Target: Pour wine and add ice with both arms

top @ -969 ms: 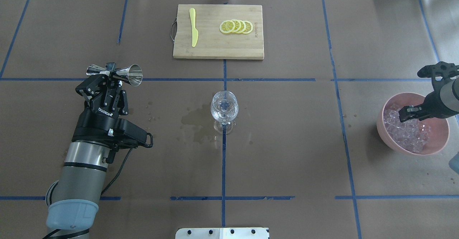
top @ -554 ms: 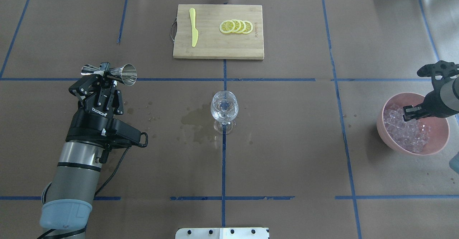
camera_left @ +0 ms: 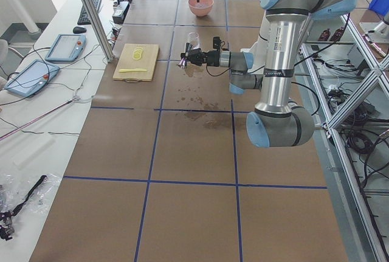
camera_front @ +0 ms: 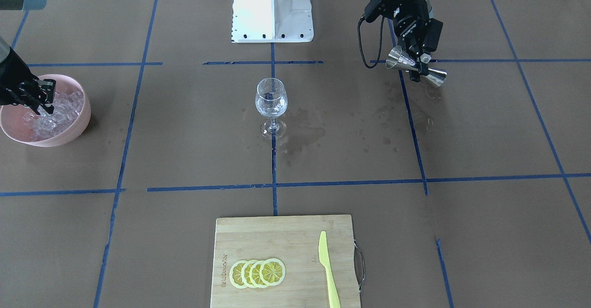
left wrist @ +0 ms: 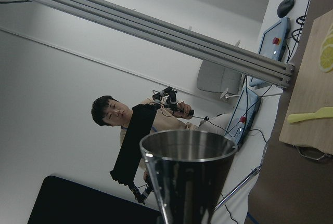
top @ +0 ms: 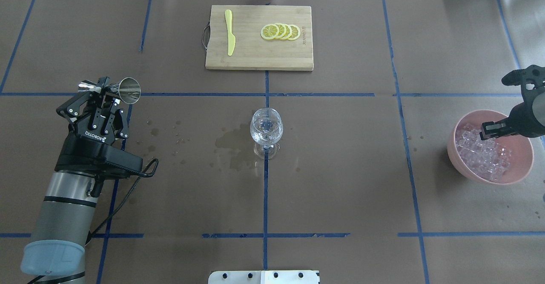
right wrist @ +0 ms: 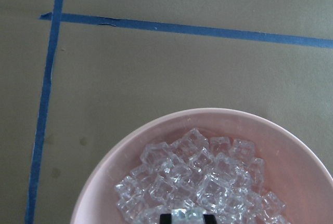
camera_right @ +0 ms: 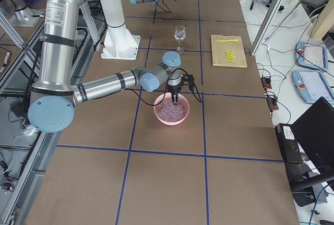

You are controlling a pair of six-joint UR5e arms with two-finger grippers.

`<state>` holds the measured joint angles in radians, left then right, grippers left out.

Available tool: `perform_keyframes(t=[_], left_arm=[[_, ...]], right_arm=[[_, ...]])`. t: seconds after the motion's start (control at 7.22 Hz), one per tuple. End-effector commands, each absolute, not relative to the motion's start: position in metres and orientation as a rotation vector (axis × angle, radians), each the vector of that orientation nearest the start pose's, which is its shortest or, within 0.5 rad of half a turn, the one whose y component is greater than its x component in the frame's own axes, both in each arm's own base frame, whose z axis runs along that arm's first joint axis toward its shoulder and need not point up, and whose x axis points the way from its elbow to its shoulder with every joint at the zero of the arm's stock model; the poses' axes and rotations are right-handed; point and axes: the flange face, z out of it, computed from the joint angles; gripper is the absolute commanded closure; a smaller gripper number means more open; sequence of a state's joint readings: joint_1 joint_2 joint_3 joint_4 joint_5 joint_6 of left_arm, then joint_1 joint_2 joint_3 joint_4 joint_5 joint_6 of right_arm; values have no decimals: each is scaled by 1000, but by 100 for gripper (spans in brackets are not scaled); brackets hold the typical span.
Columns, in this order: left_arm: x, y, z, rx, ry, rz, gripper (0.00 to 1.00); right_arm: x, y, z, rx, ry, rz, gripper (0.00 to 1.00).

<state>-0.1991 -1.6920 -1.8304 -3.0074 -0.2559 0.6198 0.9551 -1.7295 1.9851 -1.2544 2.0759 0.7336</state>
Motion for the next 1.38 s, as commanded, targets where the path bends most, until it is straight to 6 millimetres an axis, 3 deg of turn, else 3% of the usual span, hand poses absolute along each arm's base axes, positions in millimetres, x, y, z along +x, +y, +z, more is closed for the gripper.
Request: perform_keyframes(t=[0.0, 0.14, 0.28, 0.42, 0.55, 0.97, 1.25], left_arm=[[345, -302, 356, 1647, -203, 262, 100], [344, -300, 356, 1673, -132, 229, 100], [341, -299, 369, 1678, -111, 253, 100], [325, -296, 396, 1659, -150, 303, 100], [324, -295, 396, 1665, -91, 251, 100], [338, -291, 398, 1643, 442, -12, 100], [344, -286, 399, 1580, 649, -154, 100]], right_arm=[[-180, -411, 490, 152, -746, -25, 100], [-180, -411, 487, 156, -749, -25, 100], [-179, -411, 486, 159, -751, -26, 100], [-179, -410, 482, 164, -754, -26, 100], [-179, -410, 480, 167, -757, -29, 100], [-179, -411, 477, 175, -759, -29, 100], [-179, -411, 473, 182, -764, -31, 100]])
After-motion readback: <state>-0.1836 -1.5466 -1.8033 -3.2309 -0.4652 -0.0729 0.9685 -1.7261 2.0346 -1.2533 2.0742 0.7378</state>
